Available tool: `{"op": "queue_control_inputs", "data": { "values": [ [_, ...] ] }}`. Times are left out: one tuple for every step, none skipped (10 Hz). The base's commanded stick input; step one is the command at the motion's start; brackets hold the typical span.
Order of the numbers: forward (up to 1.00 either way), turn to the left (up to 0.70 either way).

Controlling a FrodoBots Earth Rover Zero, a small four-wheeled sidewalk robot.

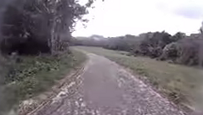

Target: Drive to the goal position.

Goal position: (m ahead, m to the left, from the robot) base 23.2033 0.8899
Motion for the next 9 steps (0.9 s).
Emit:
{"op": "queue_control_inputs", "data": {
  "values": [
    [0.85,0.0],
    [0.85,0.0],
    [0.85,0.0],
    [0.82,0.0],
    [0.0,0.0],
    [0.0,0.0],
    [0.0,0.0],
    [0.0,0.0],
    [0.0,0.0]
  ]
}}
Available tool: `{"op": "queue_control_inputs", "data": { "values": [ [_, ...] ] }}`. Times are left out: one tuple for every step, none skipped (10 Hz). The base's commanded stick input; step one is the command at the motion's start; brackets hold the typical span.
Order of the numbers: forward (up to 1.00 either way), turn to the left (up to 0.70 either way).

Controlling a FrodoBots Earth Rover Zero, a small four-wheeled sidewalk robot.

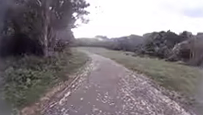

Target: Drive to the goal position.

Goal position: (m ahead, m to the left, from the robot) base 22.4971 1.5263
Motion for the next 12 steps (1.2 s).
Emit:
{"op": "queue_control_inputs", "data": {
  "values": [
    [0.0,0.0],
    [0.0,0.0],
    [0.0,0.0],
    [0.0,0.0],
    [-0.04,0.0],
    [-0.01,0.0],
    [0.1,0.0],
    [0.04,0.0],
    [0.12,0.0],
    [0.44,0.0],
    [0.67,0.0],
    [0.85,0.0]
  ]
}}
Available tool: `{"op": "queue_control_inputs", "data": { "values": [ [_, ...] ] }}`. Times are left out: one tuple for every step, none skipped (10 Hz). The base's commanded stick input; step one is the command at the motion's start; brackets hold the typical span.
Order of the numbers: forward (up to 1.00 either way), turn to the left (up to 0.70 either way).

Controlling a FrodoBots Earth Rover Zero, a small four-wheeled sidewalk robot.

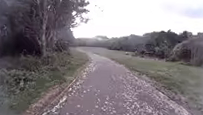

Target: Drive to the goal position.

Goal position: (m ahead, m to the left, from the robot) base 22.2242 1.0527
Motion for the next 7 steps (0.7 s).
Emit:
{"op": "queue_control_inputs", "data": {
  "values": [
    [0.85,0.0],
    [0.85,0.0],
    [0.85,0.0],
    [0.85,0.0],
    [0.85,0.0],
    [0.85,0.0],
    [0.85,0.0]
  ]
}}
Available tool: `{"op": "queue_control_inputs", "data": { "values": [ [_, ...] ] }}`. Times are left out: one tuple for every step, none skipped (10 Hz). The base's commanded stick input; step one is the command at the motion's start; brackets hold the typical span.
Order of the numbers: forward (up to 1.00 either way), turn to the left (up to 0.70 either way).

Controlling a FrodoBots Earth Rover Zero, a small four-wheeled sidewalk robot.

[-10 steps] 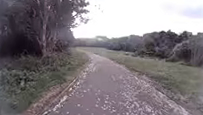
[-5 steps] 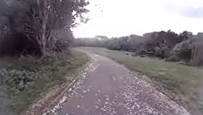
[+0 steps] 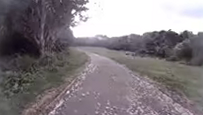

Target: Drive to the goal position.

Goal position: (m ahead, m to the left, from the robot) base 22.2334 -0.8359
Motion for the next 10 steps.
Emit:
{"op": "queue_control_inputs", "data": {
  "values": [
    [0.85,0.0],
    [0.85,0.0],
    [0.85,0.0],
    [0.85,0.0],
    [0.85,0.0],
    [0.85,0.0],
    [0.85,0.0],
    [0.85,0.0],
    [0.85,0.0],
    [0.85,0.0]
  ]
}}
